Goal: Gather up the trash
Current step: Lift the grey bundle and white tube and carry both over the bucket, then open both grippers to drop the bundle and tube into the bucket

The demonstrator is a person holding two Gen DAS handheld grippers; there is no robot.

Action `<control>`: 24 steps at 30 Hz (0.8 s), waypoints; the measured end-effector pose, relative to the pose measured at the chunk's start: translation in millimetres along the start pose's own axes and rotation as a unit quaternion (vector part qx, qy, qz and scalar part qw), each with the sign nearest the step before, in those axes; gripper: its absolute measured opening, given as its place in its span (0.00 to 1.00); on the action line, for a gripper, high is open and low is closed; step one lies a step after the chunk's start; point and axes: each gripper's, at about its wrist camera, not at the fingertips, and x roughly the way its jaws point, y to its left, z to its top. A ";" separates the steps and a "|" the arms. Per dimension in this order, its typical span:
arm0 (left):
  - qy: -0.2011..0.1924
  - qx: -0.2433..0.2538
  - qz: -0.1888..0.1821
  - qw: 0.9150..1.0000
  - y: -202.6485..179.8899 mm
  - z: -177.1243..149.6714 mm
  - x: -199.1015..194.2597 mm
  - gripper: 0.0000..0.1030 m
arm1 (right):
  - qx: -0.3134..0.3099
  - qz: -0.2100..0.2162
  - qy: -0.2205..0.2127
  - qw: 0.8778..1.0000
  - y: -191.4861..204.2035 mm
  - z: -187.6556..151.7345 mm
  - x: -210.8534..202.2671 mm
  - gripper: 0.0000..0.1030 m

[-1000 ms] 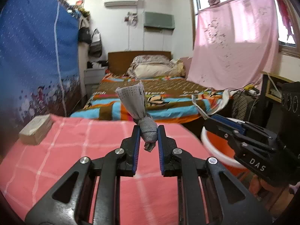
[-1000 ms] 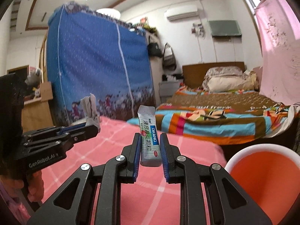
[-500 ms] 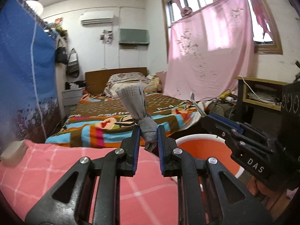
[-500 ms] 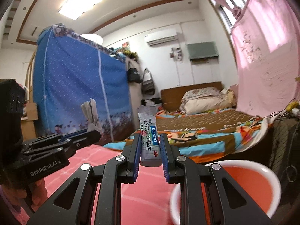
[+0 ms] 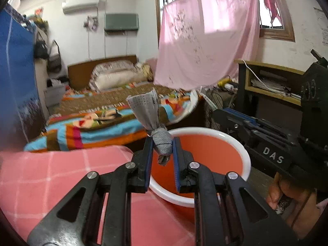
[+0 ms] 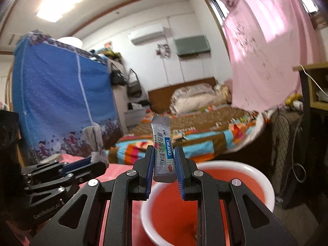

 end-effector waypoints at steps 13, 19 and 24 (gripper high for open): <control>0.101 -0.044 -0.036 0.993 -7.9 -4.1 39.8 0.22 | 0.039 -0.027 0.065 0.997 -25.7 -11.0 11.1 0.18; 0.141 -0.067 -0.050 0.986 -9.7 -4.1 54.5 0.22 | 0.057 -0.027 0.081 0.995 -29.3 -13.7 13.6 0.18; 0.151 -0.065 -0.051 0.985 -11.7 -1.1 57.7 0.22 | 0.061 -0.028 0.093 0.993 -31.0 -15.9 15.9 0.18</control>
